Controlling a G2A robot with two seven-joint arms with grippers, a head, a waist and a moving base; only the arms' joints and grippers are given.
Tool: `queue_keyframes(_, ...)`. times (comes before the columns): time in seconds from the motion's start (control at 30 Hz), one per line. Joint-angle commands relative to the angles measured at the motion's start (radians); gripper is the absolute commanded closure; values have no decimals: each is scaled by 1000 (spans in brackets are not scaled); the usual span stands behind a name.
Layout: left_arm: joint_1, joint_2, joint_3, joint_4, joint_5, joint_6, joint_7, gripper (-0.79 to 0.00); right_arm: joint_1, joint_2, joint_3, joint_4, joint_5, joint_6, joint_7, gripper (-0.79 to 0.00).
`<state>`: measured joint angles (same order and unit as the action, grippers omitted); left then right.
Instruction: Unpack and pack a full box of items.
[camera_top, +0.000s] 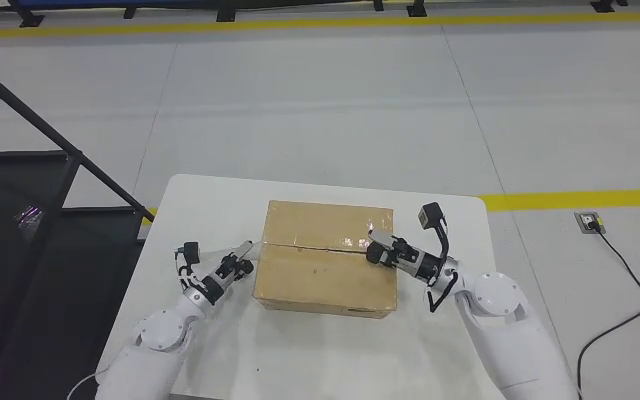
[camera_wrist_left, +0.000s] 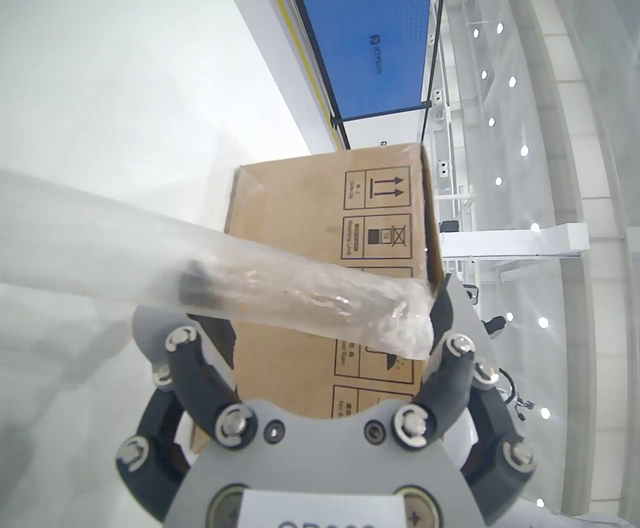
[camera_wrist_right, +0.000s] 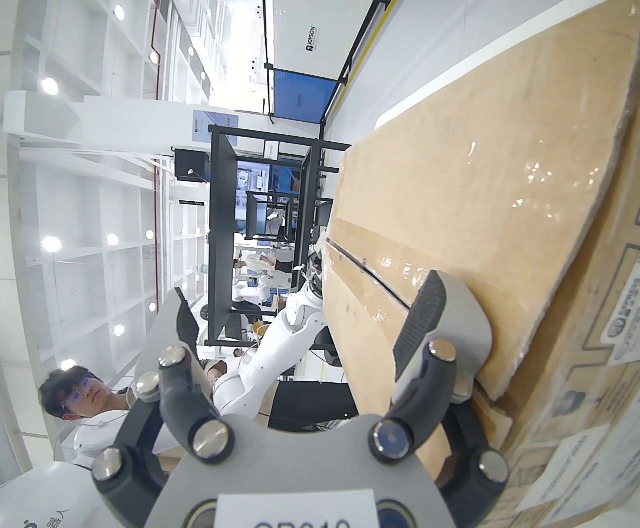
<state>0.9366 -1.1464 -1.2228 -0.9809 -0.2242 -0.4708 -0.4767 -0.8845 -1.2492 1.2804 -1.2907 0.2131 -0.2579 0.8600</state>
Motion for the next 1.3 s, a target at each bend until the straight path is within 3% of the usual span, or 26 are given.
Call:
queue_keyframes(0.0, -12, -5, 7, 28, -7, -12, 5, -785, 0, 1, 0, -5, -2, 3, -1, -785)
queue_keyframes(0.23, -32, -21, 0, 64, -42, -106, 90, -785, 5, 4, -7, -8, -4, 12, -1, -785)
queue_keyframes(0.5, 7, -13, -50, -5, 53, -196, 197, -785, 12, 8, -22, -9, -19, 4, 29, -785)
queue_keyframes(0.8, 88, 2, -114, -187, 156, -216, 248, -785, 11, 12, -28, -3, -15, -3, 36, -785)
queue_keyframes(1.27, 230, 16, -208, -484, 230, -169, 274, -785, -3, 20, -35, -8, -23, -11, 45, -785)
